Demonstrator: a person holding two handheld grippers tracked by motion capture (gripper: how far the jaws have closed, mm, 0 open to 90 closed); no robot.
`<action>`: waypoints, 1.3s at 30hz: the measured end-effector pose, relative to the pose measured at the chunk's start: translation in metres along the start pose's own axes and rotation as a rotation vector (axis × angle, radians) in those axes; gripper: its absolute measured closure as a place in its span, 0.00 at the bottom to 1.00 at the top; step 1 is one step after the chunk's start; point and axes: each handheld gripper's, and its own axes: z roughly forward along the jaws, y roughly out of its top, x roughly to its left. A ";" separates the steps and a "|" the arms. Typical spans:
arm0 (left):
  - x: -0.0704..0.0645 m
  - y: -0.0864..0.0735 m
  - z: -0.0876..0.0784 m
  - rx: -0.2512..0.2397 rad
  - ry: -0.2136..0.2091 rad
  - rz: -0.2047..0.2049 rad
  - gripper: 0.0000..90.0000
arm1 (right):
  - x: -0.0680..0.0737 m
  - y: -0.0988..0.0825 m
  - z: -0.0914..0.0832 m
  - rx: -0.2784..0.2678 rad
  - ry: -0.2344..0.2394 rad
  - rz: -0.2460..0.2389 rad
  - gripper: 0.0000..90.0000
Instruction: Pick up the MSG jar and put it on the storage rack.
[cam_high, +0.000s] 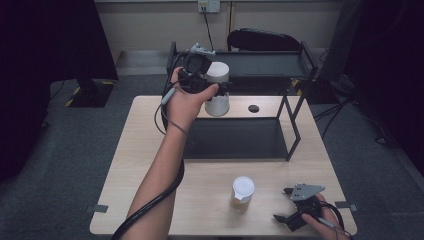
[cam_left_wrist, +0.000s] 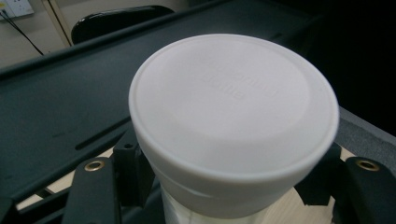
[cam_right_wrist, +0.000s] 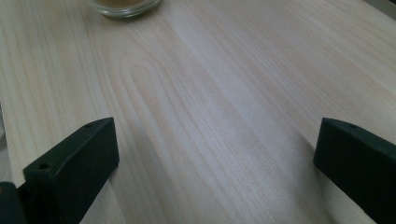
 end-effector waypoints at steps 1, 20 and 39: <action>0.001 0.002 -0.002 -0.004 -0.006 -0.004 0.39 | 0.000 0.000 0.000 0.000 0.000 0.000 0.00; 0.005 0.036 -0.022 -0.034 0.016 -0.010 0.39 | 0.000 0.000 0.000 0.000 0.000 0.000 0.00; 0.025 0.056 -0.015 -0.051 0.060 -0.047 0.39 | 0.000 0.000 0.000 0.000 0.000 0.000 0.00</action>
